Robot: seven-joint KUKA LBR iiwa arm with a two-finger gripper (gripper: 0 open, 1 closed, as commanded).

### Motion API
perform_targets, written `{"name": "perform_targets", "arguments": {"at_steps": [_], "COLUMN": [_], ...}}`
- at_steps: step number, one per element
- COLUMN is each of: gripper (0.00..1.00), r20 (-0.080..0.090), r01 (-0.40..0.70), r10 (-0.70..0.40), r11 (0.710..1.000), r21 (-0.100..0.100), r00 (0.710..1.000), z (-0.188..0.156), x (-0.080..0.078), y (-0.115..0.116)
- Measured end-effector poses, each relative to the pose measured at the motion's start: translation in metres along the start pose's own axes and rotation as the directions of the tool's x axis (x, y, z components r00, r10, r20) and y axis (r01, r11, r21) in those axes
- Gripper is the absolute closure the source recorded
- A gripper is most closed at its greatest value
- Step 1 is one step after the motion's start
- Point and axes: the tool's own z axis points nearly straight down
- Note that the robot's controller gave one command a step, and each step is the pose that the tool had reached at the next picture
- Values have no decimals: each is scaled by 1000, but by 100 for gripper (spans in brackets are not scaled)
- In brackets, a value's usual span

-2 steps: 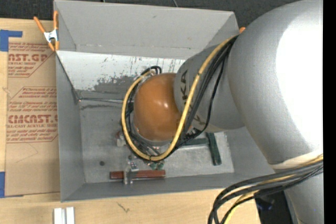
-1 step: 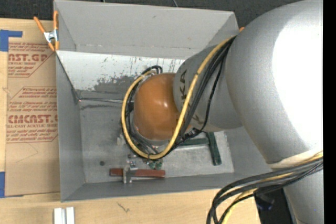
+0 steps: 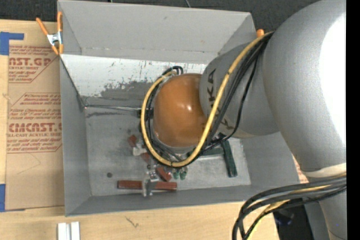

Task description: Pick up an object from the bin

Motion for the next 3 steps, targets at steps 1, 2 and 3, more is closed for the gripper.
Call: {"name": "perform_targets", "arguments": {"at_steps": [1,2,3], "gripper": [0,100,100], "r20": [20,15,15], "r01": [-86,-136,-136], "r10": [87,135,136], "r11": [996,991,991], "r21": [-18,5,4], "r00": [996,991,991], "z": [16,23,23], "x": [-3,-10,-10], "y": [-43,-27,-27]}}
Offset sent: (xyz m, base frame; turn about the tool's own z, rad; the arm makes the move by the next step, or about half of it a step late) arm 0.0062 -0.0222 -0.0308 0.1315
